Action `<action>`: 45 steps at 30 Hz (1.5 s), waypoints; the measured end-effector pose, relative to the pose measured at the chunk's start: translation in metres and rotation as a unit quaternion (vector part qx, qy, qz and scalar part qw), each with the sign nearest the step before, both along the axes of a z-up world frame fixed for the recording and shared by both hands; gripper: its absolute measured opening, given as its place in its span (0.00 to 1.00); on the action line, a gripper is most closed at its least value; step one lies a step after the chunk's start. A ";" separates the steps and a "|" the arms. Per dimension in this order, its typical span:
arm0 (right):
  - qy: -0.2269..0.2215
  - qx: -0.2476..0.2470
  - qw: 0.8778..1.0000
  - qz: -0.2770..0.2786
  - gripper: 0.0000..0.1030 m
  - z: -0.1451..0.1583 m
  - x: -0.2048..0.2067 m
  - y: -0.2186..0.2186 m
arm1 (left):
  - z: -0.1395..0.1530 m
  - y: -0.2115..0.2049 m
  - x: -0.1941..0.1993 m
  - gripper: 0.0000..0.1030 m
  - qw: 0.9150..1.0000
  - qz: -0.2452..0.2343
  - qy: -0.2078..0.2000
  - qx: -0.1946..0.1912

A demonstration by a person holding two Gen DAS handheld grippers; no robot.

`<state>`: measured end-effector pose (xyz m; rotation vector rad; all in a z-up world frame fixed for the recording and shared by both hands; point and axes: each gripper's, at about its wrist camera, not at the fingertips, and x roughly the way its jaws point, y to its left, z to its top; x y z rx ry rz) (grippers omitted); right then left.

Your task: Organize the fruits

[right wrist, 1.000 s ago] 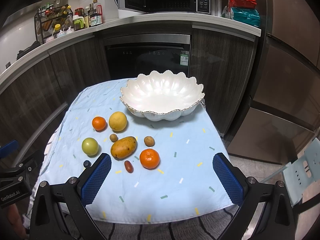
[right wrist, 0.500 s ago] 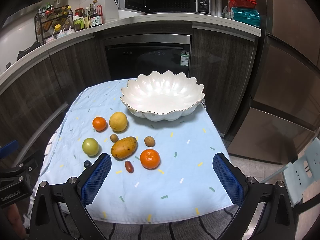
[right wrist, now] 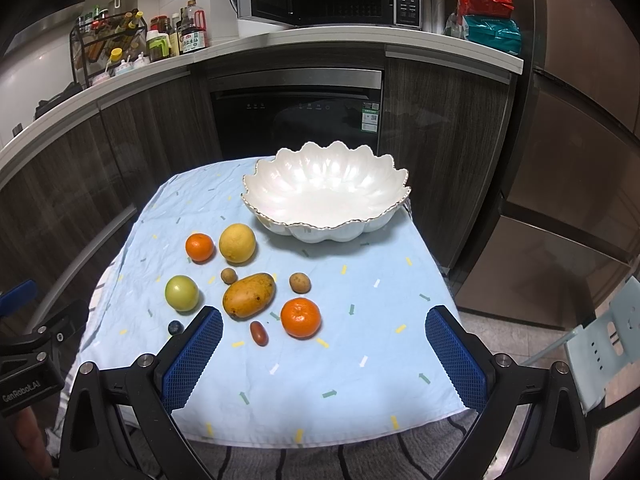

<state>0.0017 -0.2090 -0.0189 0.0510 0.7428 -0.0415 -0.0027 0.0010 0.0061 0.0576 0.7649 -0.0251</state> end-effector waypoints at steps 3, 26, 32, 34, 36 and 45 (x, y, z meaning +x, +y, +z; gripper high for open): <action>0.000 0.000 1.000 0.000 1.00 0.000 0.000 0.000 | 0.000 0.000 0.000 0.99 1.000 0.000 0.000 0.000; 0.002 0.000 1.000 0.002 1.00 -0.001 0.000 0.002 | 0.000 0.000 0.000 0.99 1.000 0.000 0.000 0.001; 0.007 0.001 1.000 0.005 1.00 -0.005 0.004 0.004 | -0.003 0.000 0.002 0.99 1.000 -0.001 0.001 0.005; 0.008 0.001 1.000 0.007 1.00 -0.006 0.006 0.005 | -0.004 -0.001 0.005 0.98 1.000 -0.002 0.002 0.007; 0.011 0.001 1.000 0.008 1.00 -0.008 0.010 0.003 | -0.006 -0.002 0.008 0.96 1.000 -0.005 0.005 0.008; 0.020 -0.006 1.000 0.018 1.00 -0.020 0.024 0.006 | -0.020 -0.007 0.025 0.96 1.000 -0.014 0.021 0.014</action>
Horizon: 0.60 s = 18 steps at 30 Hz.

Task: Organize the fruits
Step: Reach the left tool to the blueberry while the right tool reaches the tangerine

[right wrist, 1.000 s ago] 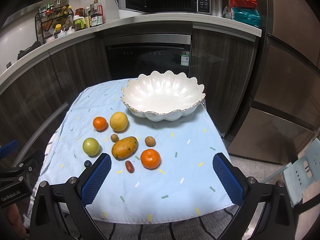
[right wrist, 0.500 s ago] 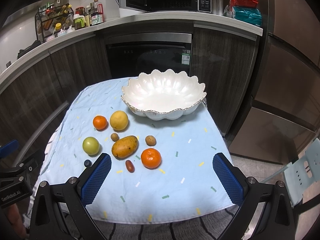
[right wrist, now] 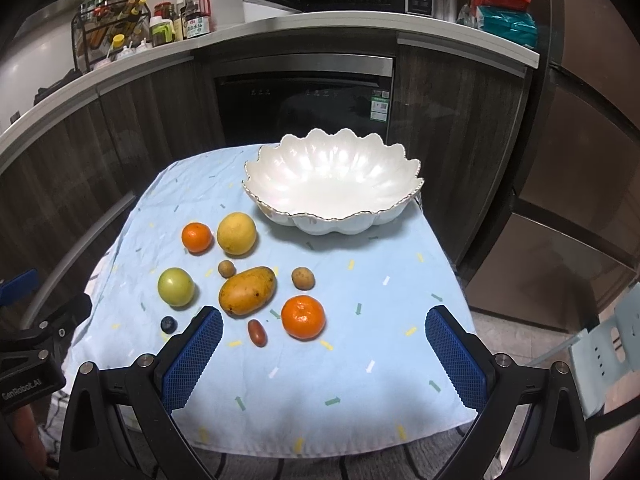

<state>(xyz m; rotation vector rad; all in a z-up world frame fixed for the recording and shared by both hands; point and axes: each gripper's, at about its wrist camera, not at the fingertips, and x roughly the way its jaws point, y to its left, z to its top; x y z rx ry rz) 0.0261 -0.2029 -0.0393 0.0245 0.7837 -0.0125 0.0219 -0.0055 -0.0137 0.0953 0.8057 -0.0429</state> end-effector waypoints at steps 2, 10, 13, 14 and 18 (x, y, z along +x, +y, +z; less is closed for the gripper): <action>0.002 -0.002 1.000 0.003 0.99 -0.003 0.004 0.001 | -0.004 0.000 0.004 0.96 1.000 -0.001 0.005 0.000; 0.009 -0.003 1.000 0.012 0.97 -0.013 0.016 0.003 | -0.015 -0.003 0.016 0.88 1.000 -0.006 0.017 0.005; 0.015 -0.002 1.000 0.017 0.96 -0.019 0.021 0.004 | -0.020 -0.004 0.020 0.85 1.000 -0.011 0.022 0.006; 0.017 -0.002 1.000 0.020 0.94 -0.021 0.023 0.005 | -0.023 -0.004 0.023 0.85 1.000 -0.012 0.023 0.007; 0.019 -0.003 0.999 0.028 0.92 -0.028 0.030 0.007 | -0.030 -0.005 0.028 0.84 0.999 -0.012 0.028 0.010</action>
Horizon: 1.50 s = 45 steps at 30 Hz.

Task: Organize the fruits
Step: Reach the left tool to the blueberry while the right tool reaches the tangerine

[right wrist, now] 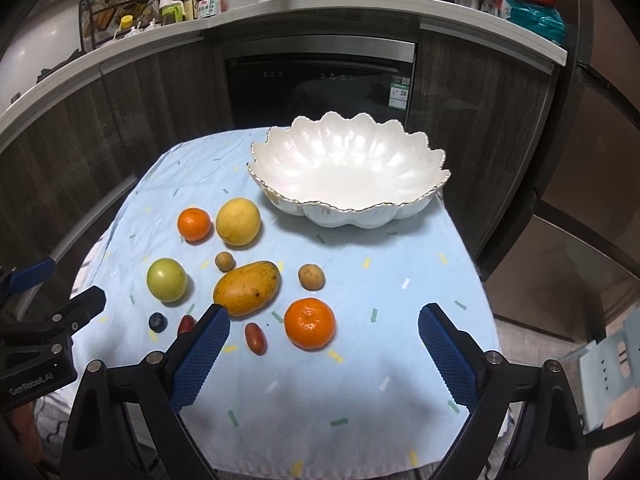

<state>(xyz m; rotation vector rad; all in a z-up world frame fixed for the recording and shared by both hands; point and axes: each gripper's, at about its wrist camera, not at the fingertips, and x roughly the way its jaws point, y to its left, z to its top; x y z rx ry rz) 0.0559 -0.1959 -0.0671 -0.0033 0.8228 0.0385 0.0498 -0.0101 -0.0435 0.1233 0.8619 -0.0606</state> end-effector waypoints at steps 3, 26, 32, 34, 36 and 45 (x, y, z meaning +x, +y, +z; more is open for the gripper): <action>-0.002 -0.006 1.000 0.006 0.90 -0.005 0.004 0.003 | -0.007 0.000 0.003 0.79 1.000 -0.002 0.005 0.003; 0.029 0.002 0.999 0.022 0.68 -0.043 0.028 0.008 | -0.062 -0.006 0.026 0.53 0.998 -0.019 0.066 0.000; 0.042 0.003 0.999 0.019 0.64 -0.051 0.033 0.007 | -0.074 -0.008 0.031 0.43 0.996 -0.022 0.083 -0.002; 0.044 0.004 0.999 0.020 0.64 -0.053 0.034 0.007 | -0.078 -0.008 0.033 0.41 0.996 -0.022 0.088 -0.003; 0.045 0.004 0.999 0.020 0.64 -0.055 0.035 0.007 | -0.081 -0.009 0.034 0.41 0.995 -0.024 0.093 -0.004; 0.064 0.010 0.998 0.020 0.59 -0.067 0.042 0.007 | -0.091 -0.010 0.039 0.39 0.994 -0.023 0.106 -0.006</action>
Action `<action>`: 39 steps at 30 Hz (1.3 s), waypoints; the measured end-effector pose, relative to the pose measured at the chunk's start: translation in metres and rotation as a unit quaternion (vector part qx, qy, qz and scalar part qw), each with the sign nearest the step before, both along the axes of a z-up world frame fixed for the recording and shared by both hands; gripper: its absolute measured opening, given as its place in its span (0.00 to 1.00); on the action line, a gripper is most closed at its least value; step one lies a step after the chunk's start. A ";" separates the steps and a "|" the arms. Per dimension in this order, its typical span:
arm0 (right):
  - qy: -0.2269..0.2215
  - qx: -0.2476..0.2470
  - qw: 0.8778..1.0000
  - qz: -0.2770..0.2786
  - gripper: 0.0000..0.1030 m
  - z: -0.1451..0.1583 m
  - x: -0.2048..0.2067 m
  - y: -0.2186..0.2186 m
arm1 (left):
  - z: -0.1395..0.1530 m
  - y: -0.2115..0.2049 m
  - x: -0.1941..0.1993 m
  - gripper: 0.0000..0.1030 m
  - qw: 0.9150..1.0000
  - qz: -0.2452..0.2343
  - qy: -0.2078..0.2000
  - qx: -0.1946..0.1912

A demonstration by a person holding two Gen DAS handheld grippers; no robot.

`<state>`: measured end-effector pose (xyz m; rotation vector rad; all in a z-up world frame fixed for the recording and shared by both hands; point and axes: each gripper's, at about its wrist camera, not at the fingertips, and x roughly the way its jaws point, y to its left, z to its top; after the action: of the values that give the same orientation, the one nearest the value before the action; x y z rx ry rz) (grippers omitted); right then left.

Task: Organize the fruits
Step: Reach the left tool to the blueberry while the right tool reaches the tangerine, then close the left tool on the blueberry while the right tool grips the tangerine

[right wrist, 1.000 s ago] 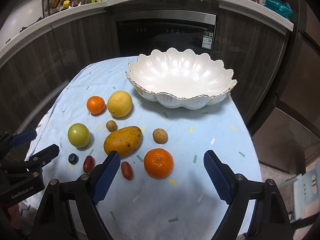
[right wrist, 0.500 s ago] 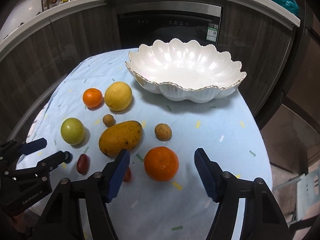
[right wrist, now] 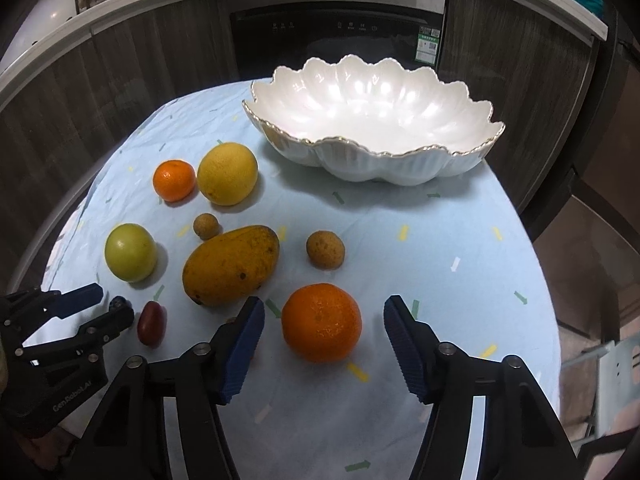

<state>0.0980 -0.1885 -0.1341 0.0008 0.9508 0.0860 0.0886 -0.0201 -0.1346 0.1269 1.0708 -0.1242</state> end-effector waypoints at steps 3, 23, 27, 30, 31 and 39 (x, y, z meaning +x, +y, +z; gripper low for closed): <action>0.006 0.001 1.000 0.000 0.57 -0.004 0.002 0.000 | -0.003 0.000 0.002 0.35 1.000 -0.001 0.006 -0.006; 0.023 0.013 1.000 0.000 0.44 -0.018 0.008 -0.002 | -0.003 0.000 0.002 0.20 1.000 -0.008 -0.001 -0.019; 0.022 0.014 1.000 -0.002 0.44 -0.017 0.007 -0.002 | -0.001 0.000 0.000 0.20 1.000 -0.007 -0.004 -0.020; 0.018 0.014 1.000 -0.002 0.44 -0.013 0.005 -0.002 | 0.002 0.000 -0.001 0.20 1.000 -0.006 -0.007 -0.019; 0.016 0.015 1.000 -0.002 0.44 -0.012 0.005 -0.002 | 0.003 0.001 -0.002 0.20 1.000 -0.006 -0.009 -0.019; -0.005 0.017 1.000 -0.005 0.44 0.005 -0.001 -0.004 | 0.021 0.001 -0.008 0.20 0.999 -0.009 -0.035 -0.016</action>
<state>0.0969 -0.1925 -0.1295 0.0369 0.9400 0.0923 0.0810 -0.0193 -0.1139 0.1112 0.9970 -0.1517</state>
